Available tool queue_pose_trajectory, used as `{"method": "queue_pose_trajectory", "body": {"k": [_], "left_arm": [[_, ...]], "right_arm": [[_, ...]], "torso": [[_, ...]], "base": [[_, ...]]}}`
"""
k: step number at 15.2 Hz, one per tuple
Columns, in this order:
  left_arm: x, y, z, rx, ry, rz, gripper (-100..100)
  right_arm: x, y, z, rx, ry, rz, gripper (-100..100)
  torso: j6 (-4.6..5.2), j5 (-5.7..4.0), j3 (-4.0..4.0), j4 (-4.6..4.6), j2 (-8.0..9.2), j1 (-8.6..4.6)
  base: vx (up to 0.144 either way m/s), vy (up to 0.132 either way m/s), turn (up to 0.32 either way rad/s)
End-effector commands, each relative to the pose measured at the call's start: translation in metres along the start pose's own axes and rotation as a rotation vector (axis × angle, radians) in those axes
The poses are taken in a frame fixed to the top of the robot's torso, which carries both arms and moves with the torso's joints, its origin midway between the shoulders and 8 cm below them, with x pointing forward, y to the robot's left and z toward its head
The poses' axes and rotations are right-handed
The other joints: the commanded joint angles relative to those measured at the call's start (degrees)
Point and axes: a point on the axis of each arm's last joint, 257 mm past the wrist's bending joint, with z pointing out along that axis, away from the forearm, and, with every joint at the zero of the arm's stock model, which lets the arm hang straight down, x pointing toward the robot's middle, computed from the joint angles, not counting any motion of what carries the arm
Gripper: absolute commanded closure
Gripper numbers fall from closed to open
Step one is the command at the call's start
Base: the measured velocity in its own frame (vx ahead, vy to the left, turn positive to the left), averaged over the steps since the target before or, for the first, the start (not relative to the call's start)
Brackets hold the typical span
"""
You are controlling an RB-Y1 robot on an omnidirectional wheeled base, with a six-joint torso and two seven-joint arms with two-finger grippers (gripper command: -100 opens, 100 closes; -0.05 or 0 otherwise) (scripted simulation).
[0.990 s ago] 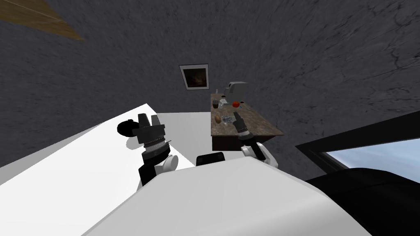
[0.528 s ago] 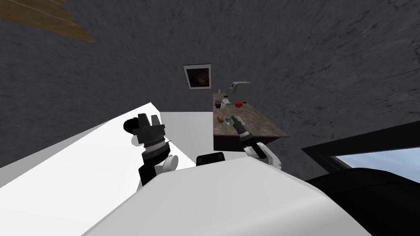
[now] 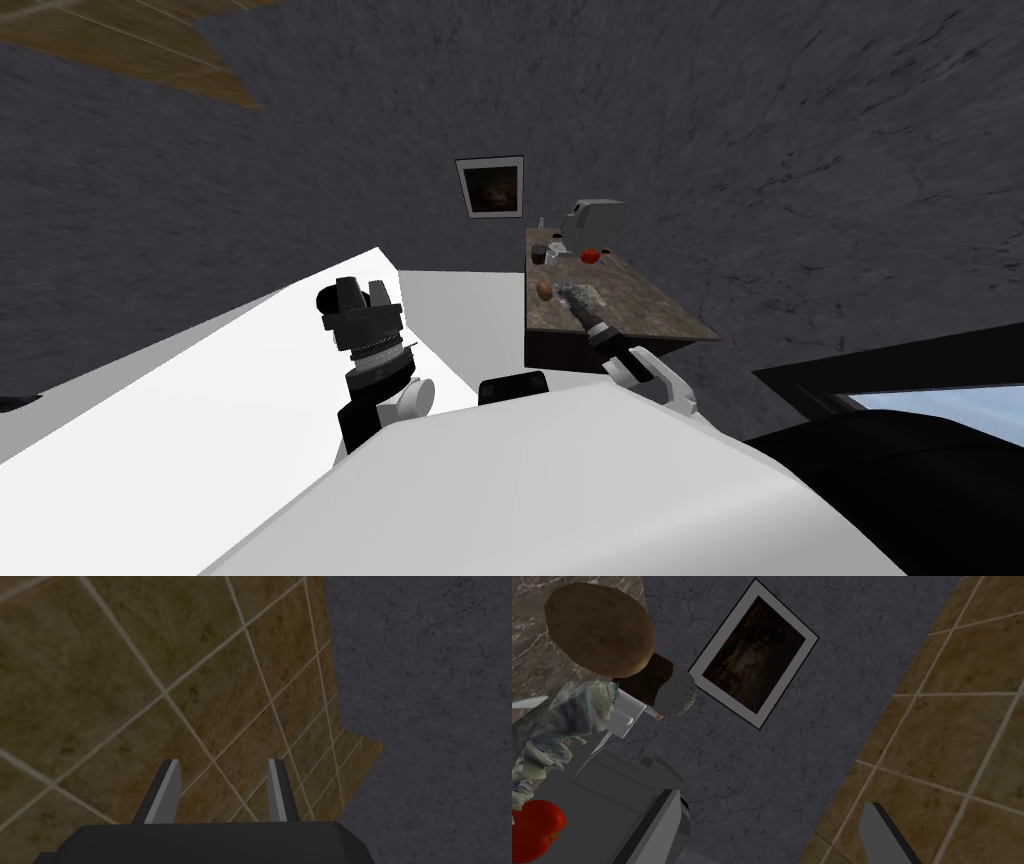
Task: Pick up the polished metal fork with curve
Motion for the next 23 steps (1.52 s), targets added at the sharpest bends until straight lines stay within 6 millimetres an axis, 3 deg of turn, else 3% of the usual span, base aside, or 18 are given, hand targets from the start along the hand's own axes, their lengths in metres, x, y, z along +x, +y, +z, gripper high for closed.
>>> {"method": "queue_pose_trajectory", "body": {"k": [1, 4, 5, 6, 7, 9, 10, 12, 15, 17, 18, 22, 23], "left_arm": [[0.0, 0.0, 0.0, 0.0, 0.0, 0.0, 0], [0.0, 0.0, 0.0, 0.0, 0.0, 0.0, 0], [0.0, 0.0, 0.0, 0.0, 0.0, 0.0, 0], [0.0, 0.0, 0.0, 0.0, 0.0, 0.0, 0], [0.0, 0.0, 0.0, 0.0, 0.0, 0.0, 0], [0.0, 0.0, 0.0, 0.0, 0.0, 0.0, 0], [0.0, 0.0, 0.0, 0.0, 0.0, 0.0, 0], [0.0, 0.0, 0.0, 0.0, 0.0, 0.0, 0], [0.0, 0.0, 0.0, 0.0, 0.0, 0.0, 0], [0.0, 0.0, 0.0, 0.0, 0.0, 0.0, 0], [0.0, 0.0, 0.0, 0.0, 0.0, 0.0, 0], [0.0, 0.0, 0.0, 0.0, 0.0, 0.0, 0], [0.0, 0.0, 0.0, 0.0, 0.0, 0.0, 0]], "right_arm": [[-0.001, -0.028, -0.005, 0.066, 0.034, -0.041, -100], [-0.004, -0.066, -0.014, 0.161, 0.077, -0.102, -100], [-0.004, -0.068, -0.015, 0.165, 0.079, -0.104, -100], [-0.008, -0.088, -0.021, 0.215, 0.099, -0.137, -100], [-0.008, -0.088, -0.021, 0.215, 0.099, -0.137, -100], [-0.019, -0.126, -0.035, 0.315, 0.135, -0.202, -100], [-0.019, -0.126, -0.035, 0.315, 0.135, -0.202, -100], [-0.034, -0.162, -0.051, 0.413, 0.163, -0.268, -100], [-0.042, -0.178, -0.06, 0.461, 0.176, -0.301, -100], [-0.062, -0.209, -0.078, 0.552, 0.195, -0.364, -100], [-0.062, -0.209, -0.078, 0.552, 0.195, -0.364, -100], [-0.094, -0.245, -0.104, 0.678, 0.216, -0.452, -100], [-0.094, -0.245, -0.104, 0.678, 0.216, -0.452, -100]], "torso": [[0.0, 0.0, 0.0, 0.0, 0.0, 0.0], [0.0, 0.03, 0.0, 0.0, 0.0, 0.11], [-0.01, 0.03, 0.0, 0.0, -0.01, 0.11], [0.0, 0.03, 0.0, 0.0, 0.0, 0.11], [0.0, 0.03, -0.01, 0.0, -0.01, 0.1], [0.0, 0.02, -0.02, -0.01, -0.03, 0.07], [-0.02, 0.02, -0.01, -0.01, -0.02, 0.1], [0.0, 0.02, -0.02, -0.01, -0.03, 0.1], [0.0, 0.03, -0.05, -0.02, -0.09, 0.13], [0.0, 0.03, -0.04, -0.01, -0.06, 0.1], [-0.01, 0.03, -0.04, -0.01, -0.07, 0.12], [-0.01, 0.02, -0.07, -0.02, -0.12, 0.08], [-0.01, 0.03, -0.08, -0.03, -0.14, 0.09]], "base": [[-0.002, 0.05, 0.093], [-0.002, 0.066, 0.125], [-0.003, 0.057, 0.086], [0.004, 0.057, 0.097], [0.006, 0.05, 0.078], [0.004, 0.057, 0.152], [0.003, 0.058, 0.115], [0.016, 0.064, 0.115], [0.023, 0.058, 0.101], [0.015, 0.06, 0.112], [0.017, 0.059, 0.118], [0.034, 0.051, 0.12], [0.045, 0.046, 0.113]]}}
